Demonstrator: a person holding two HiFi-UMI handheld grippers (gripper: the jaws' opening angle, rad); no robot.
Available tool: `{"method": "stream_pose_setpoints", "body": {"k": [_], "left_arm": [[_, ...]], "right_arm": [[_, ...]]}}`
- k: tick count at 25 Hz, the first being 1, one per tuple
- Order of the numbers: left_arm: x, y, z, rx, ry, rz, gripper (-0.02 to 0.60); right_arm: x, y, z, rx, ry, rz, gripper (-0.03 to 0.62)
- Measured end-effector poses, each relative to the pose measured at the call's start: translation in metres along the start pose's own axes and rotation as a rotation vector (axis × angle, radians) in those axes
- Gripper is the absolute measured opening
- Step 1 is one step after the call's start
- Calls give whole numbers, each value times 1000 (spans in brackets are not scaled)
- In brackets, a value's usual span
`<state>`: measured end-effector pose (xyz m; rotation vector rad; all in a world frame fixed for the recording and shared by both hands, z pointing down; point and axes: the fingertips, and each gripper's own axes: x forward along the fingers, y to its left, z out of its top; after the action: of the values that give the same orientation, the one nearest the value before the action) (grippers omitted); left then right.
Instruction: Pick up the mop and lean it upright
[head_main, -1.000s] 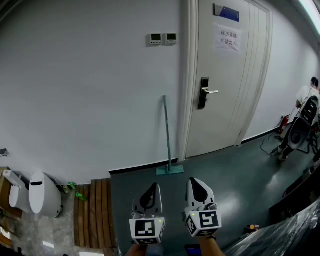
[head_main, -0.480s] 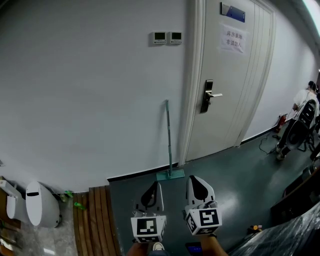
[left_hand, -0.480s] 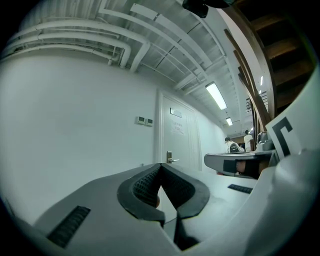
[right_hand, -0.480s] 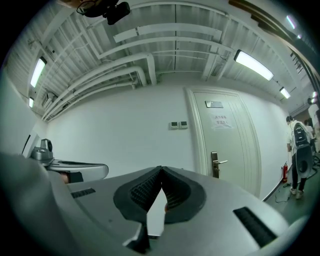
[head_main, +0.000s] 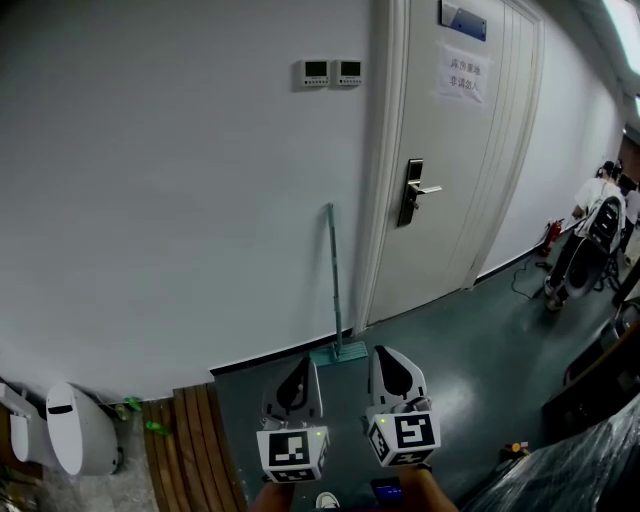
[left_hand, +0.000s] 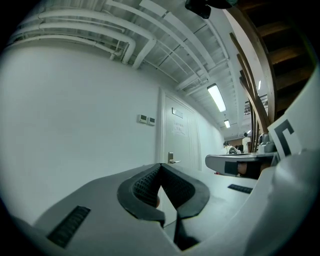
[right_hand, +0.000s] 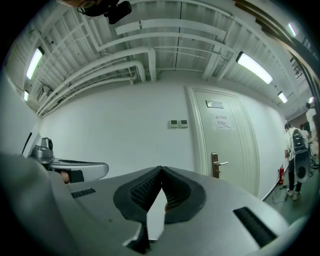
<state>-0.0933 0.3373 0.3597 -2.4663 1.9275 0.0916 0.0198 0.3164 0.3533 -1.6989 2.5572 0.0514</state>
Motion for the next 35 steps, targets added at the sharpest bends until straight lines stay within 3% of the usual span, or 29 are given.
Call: {"method": "stream_pose_setpoints", "body": {"k": [11,35], "left_arm": [[64,24,-11,16,-20,14,14],[310,24,-17,35,19,79,14]], "right_arm": [[66,-20,-16,-1,0,4,15],[273,-159,-26,55,14,99,15]]}}
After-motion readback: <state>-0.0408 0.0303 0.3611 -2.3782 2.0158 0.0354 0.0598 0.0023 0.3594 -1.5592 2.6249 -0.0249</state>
